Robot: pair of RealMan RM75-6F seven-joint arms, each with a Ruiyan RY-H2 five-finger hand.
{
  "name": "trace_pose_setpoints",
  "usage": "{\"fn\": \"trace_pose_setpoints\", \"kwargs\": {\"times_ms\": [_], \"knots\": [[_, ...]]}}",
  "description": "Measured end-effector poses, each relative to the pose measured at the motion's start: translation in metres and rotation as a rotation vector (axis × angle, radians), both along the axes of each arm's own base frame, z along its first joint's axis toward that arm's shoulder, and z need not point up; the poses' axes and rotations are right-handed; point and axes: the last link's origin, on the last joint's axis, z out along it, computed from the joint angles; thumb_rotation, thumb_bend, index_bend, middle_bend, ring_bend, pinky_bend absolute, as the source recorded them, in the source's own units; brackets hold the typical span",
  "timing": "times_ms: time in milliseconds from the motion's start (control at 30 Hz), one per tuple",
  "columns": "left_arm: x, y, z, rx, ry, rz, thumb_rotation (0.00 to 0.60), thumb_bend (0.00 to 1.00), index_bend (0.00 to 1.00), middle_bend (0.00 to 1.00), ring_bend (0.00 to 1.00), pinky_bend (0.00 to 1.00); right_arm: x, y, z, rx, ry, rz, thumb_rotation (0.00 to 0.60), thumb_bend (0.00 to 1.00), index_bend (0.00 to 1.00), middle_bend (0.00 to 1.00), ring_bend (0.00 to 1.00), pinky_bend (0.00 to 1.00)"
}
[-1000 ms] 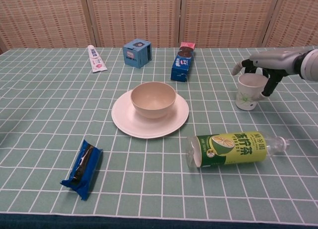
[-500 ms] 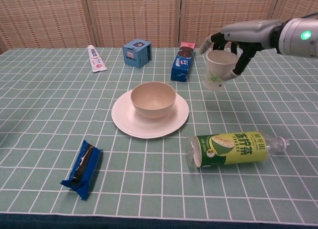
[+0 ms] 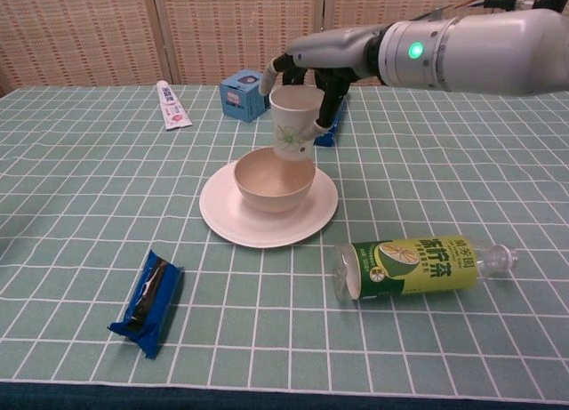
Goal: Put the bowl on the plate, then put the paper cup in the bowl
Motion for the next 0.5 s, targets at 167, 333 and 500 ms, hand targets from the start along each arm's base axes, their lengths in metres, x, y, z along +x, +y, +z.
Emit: {"fn": "trace_pose_setpoints", "kwargs": {"times_ms": [167,333,500], "knots": [[-0.001,-0.001,0.000,0.000,-0.005,0.001,0.600,0.26,0.22,0.33,0.36,0.48,0.009,0.001,-0.017,0.014,0.031,0.020,0.600,0.23,0.19,0.36,0.25,0.37],[-0.003,-0.002,0.001,0.002,-0.006,0.007,0.600,0.26,0.22,0.33,0.36,0.48,0.010,0.004,-0.032,0.023,0.055,0.026,0.600,0.23,0.19,0.35,0.25,0.37],[-0.006,-0.003,0.002,0.002,-0.011,0.014,0.600,0.26,0.22,0.33,0.36,0.48,0.005,0.004,-0.040,0.028,0.079,0.027,0.600,0.23,0.19,0.34,0.25,0.37]]}}
